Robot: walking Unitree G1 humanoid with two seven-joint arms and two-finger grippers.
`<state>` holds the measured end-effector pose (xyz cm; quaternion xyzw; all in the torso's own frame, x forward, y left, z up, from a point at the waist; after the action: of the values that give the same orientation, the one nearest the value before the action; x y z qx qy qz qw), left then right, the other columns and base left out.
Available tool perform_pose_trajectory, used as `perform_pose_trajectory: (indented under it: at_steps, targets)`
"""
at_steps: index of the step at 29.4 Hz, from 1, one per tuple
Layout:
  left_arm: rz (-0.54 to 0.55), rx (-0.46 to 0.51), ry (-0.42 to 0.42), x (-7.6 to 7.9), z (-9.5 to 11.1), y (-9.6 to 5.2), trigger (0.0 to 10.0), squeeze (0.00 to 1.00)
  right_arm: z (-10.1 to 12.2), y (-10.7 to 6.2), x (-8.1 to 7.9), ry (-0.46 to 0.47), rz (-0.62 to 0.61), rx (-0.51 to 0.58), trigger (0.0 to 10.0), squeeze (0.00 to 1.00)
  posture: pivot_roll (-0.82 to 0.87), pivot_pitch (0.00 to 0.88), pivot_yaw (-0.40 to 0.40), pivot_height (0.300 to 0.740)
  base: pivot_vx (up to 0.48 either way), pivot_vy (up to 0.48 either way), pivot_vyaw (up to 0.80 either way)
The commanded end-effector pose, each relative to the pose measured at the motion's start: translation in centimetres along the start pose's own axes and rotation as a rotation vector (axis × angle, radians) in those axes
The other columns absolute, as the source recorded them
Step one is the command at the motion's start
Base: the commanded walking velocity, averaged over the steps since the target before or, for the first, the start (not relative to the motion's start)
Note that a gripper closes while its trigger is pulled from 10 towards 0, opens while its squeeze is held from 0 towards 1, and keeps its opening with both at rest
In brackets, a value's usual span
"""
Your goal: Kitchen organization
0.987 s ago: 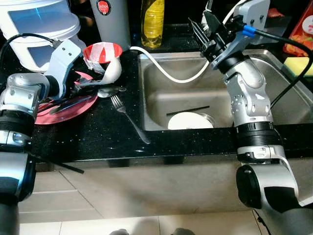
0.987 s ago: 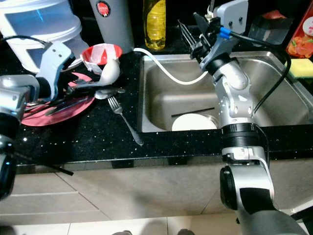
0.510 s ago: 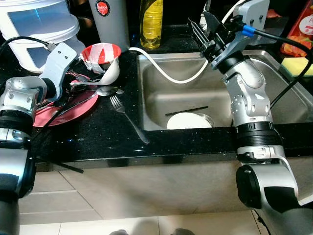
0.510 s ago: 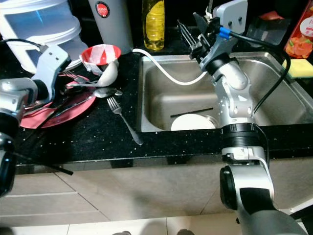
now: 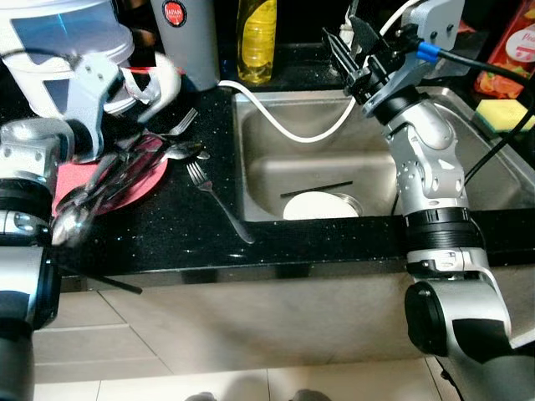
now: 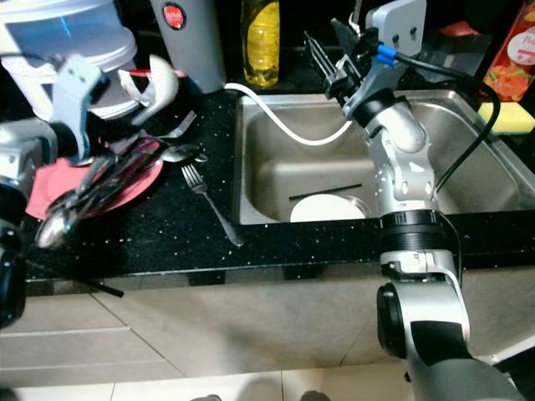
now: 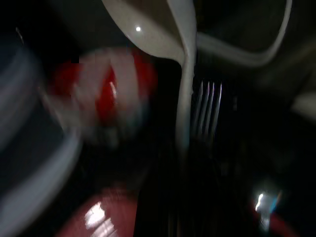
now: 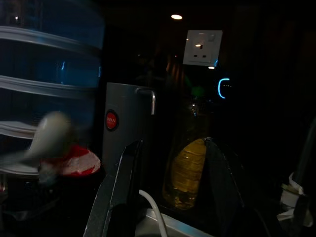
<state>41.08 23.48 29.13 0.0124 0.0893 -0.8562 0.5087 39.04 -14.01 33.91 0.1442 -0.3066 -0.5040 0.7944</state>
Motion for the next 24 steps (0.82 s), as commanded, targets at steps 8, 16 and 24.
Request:
perform_pose_trajectory:
  at_steps: [8, 16, 24]
  targets:
    - [-0.176, 0.154, 0.022, 5.1, 5.2, 2.1, 10.0, 0.00, 0.0, 0.5, -0.6, 0.014, 0.015, 0.006, 10.0, 0.00, 0.13, 0.013, -0.007, 0.740, 0.000, 0.000, 0.00]
    - [-0.249, 0.193, -0.216, 9.9, 5.5, 7.1, 10.0, 0.00, 0.1, -0.2, -0.1, 0.003, -0.022, -0.001, 10.0, 0.00, 0.09, 0.029, 0.039, 0.740, 0.000, 0.000, 0.00]
    - [-0.292, 0.055, -0.328, 15.5, 2.5, 10.8, 10.0, 0.00, -1.1, -2.3, 3.1, -0.132, -0.181, -0.131, 10.0, 0.00, 0.02, 0.088, 0.108, 0.740, 0.000, 0.000, 0.00]
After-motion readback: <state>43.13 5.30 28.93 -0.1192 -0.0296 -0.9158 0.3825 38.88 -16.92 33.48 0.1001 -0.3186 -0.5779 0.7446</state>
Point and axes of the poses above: a point about 5 cm out from each wrist's last joint towards the gripper, its own y axis pointing out of the wrist towards the gripper, its own z axis along the axis of the wrist's last joint, x = y × z, the point moved 3 cm from there along y, pointing out of the wrist towards the gripper, and after that the axes turned 10 degrees about -y, right-handed, at the moved point
